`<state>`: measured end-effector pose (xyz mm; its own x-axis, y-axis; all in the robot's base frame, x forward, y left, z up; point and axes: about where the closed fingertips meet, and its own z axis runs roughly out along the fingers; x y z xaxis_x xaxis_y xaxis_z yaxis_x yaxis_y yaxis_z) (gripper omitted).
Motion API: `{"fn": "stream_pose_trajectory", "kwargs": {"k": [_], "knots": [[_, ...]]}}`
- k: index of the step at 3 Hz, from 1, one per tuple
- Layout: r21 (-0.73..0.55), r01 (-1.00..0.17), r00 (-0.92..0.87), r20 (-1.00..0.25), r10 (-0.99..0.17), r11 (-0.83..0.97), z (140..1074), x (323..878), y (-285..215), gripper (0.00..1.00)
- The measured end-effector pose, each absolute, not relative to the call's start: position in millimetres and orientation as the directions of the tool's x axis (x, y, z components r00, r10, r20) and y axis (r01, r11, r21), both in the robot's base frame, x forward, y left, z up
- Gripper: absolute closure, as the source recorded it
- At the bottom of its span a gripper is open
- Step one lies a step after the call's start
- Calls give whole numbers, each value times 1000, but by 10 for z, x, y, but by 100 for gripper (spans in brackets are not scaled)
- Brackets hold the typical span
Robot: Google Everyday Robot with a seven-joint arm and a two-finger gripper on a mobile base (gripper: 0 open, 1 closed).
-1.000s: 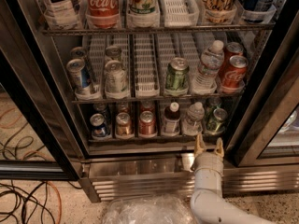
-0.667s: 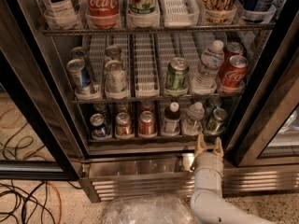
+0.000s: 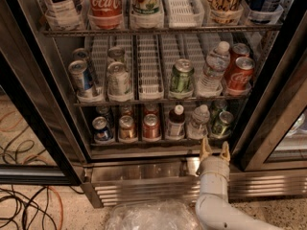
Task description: Pick green can from bottom shelf of fridge
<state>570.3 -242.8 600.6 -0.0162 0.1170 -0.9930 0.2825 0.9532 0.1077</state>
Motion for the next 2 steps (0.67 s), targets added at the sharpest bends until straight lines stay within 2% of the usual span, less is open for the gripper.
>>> {"fn": "stream_pose_trajectory", "kwargs": {"k": [2], "knots": [[121, 322, 5, -992, 126, 939, 6038, 5799, -2547, 38]]}}
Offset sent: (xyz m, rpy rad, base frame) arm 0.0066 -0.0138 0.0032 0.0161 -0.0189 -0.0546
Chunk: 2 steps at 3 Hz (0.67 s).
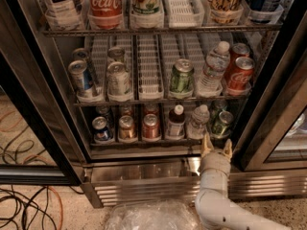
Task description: Pick green can from bottom shelf of fridge
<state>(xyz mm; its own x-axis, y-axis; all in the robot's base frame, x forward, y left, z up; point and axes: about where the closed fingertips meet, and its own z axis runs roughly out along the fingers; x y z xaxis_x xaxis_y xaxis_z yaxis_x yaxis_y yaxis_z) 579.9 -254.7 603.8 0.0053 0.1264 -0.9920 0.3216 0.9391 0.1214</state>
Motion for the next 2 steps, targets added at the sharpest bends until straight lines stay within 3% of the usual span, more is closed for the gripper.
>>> {"fn": "stream_pose_trajectory", "kwargs": {"k": [2], "knots": [[121, 336, 0, -992, 128, 934, 6042, 6016, -2579, 40]]}}
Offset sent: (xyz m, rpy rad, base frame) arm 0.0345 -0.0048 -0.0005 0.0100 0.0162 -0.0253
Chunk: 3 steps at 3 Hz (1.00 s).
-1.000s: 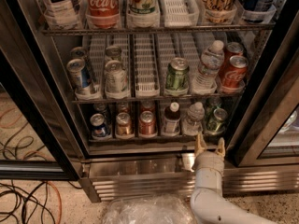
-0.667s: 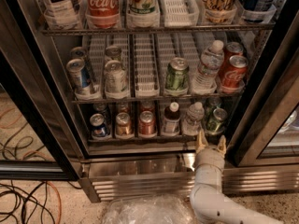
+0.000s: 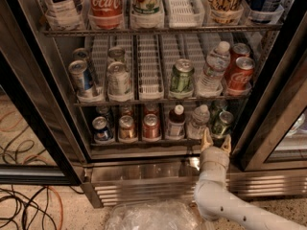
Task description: Pick green can from bottom shelf of fridge
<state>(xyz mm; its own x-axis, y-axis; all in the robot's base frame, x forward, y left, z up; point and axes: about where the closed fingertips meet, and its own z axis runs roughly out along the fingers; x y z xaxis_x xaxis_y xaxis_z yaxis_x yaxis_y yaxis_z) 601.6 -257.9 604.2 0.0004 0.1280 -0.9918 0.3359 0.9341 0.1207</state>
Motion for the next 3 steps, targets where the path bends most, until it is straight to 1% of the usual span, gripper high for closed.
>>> {"fn": "stream_pose_trajectory", "kwargs": {"k": [1, 2, 3], "knots": [[133, 353, 1, -990, 141, 926, 6065, 6128, -2628, 40], [168, 405, -2, -983, 184, 899, 6056, 6276, -2786, 40], [147, 405, -22, -985, 170, 903, 5979, 6387, -2788, 40]]}}
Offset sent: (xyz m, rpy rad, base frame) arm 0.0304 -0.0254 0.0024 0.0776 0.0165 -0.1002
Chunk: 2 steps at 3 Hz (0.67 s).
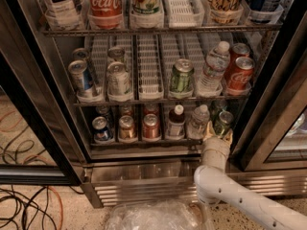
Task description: Pick green can from bottom shelf of fridge
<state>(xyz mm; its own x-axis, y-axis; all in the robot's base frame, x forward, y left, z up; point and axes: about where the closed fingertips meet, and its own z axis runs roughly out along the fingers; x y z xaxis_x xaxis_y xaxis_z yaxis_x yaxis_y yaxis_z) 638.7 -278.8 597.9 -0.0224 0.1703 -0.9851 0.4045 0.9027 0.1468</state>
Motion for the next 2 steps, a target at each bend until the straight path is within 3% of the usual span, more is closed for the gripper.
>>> {"fn": "stream_pose_trajectory", "kwargs": {"k": [2], "knots": [[132, 421, -25, -987, 157, 897, 5973, 6540, -2835, 40]]}}
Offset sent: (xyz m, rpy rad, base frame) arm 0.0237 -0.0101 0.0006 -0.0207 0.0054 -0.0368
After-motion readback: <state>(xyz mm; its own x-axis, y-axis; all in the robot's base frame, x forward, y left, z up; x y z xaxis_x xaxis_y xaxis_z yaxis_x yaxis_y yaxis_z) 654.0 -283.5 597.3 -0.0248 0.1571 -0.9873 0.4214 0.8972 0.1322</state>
